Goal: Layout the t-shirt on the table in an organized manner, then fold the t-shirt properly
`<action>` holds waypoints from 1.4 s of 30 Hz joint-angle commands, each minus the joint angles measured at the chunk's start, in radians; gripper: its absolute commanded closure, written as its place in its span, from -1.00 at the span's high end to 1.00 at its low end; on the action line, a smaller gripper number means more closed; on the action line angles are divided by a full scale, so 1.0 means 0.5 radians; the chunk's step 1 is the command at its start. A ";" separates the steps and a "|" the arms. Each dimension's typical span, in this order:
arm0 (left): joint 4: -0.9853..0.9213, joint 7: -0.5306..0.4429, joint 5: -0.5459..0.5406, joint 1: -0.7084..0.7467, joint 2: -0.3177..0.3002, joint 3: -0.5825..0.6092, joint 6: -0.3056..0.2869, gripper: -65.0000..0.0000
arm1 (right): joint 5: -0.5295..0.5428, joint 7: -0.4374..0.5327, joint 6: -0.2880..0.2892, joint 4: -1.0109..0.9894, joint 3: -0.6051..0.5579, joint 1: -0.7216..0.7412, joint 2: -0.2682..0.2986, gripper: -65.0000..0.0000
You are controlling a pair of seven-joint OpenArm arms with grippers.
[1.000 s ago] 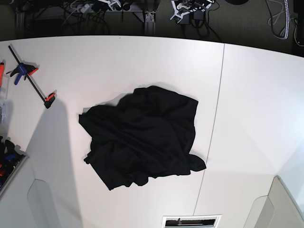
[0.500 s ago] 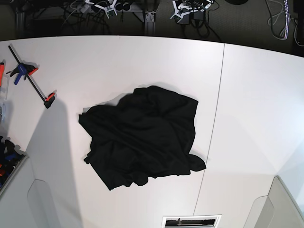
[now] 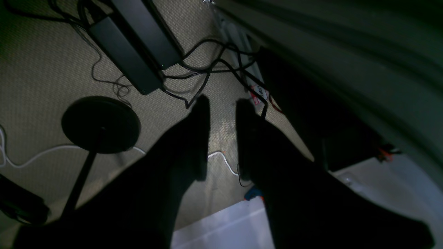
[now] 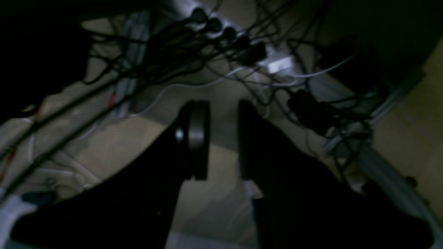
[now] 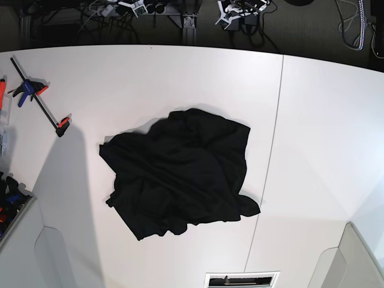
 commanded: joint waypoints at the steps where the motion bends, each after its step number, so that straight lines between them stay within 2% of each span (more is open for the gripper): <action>1: 0.035 0.024 -0.003 0.002 -0.016 0.000 -0.006 -0.50 | 0.001 0.005 -0.007 0.059 0.004 -0.039 0.031 -0.59; 9: 0.488 0.078 -0.031 0.179 -0.184 0.000 -0.007 -0.50 | 0.001 0.004 -0.007 0.497 0.004 -0.346 0.179 -0.59; 15: 0.913 0.236 -0.216 0.408 -0.291 0.000 -0.011 -0.50 | 0.071 -0.043 -0.005 0.897 0.004 -0.642 0.338 -0.59; 22: 1.585 0.280 -0.288 0.820 -0.442 -0.029 0.117 -0.50 | 0.070 -0.124 -0.007 1.489 0.004 -1.041 0.582 -0.59; 27: 2.161 0.279 -0.288 1.176 -0.489 -0.248 0.114 -0.48 | 0.070 -0.191 -0.007 1.971 0.004 -1.318 0.759 -0.59; 30: 2.483 0.280 -0.288 1.366 -0.489 -0.449 0.113 -0.33 | 0.069 -0.239 -0.008 2.238 0.017 -1.457 0.845 -0.55; 34: 2.889 0.288 -0.291 1.576 -0.490 -0.679 0.070 -0.28 | 0.070 -0.255 -0.008 2.544 0.086 -1.599 0.933 -0.44; 37: 3.162 0.333 -0.375 1.698 -0.518 -0.795 0.032 -0.27 | 0.071 -0.291 -0.007 2.744 0.139 -1.652 0.996 -0.36; 42: 3.552 0.347 -0.377 1.855 -0.566 -0.933 -0.014 -0.27 | 0.100 -0.318 -0.007 3.031 0.222 -1.656 1.055 -0.35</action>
